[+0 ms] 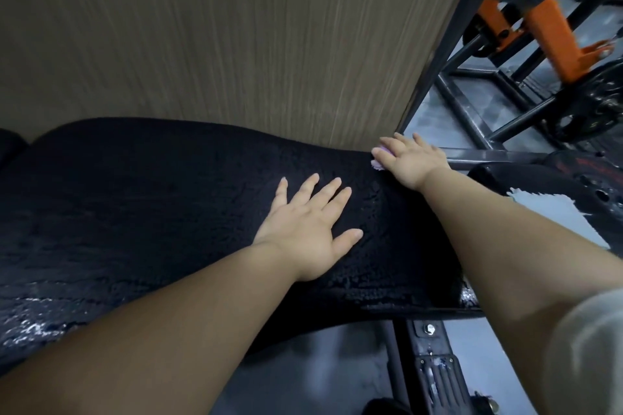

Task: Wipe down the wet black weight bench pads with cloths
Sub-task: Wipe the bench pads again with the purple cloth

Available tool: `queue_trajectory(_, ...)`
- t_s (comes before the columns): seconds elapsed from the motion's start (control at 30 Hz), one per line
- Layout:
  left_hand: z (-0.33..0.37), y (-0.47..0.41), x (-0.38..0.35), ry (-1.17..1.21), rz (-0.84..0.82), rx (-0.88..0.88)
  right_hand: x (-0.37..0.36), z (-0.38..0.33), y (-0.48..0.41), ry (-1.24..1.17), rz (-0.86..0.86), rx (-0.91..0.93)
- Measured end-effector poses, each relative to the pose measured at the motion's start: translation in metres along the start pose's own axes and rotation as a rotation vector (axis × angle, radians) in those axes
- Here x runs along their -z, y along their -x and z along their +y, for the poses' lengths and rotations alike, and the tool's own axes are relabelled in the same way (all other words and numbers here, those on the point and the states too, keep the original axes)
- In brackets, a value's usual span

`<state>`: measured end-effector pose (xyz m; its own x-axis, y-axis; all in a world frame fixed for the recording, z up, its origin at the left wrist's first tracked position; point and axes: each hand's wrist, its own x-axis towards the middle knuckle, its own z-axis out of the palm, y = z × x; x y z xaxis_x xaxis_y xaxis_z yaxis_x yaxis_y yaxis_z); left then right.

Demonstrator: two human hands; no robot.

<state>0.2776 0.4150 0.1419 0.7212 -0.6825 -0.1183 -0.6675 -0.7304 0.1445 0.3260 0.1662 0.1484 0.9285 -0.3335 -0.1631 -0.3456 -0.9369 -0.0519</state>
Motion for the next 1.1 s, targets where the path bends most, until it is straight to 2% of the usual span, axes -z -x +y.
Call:
queue_trajectory(0.17,0.0,0.0,0.002,-0.009,-0.006,0.009,-0.007,0.001,0.055,0.012,0.021,0.097)
queue_trajectory(0.4,0.002,0.0,0.003,-0.005,-0.011,0.009,-0.026,0.016,0.192,0.056,0.012,0.273)
queue_trajectory(0.5,0.001,0.0,0.004,-0.006,-0.005,0.005,-0.033,0.023,0.217,0.053,0.002,0.302)
queue_trajectory(0.77,0.003,0.0,0.003,0.001,-0.004,0.001,-0.029,0.02,0.192,0.05,0.037,0.282)
queue_trajectory(1.1,0.003,-0.001,0.002,0.001,0.016,-0.009,-0.01,-0.017,0.07,0.017,0.023,0.14)
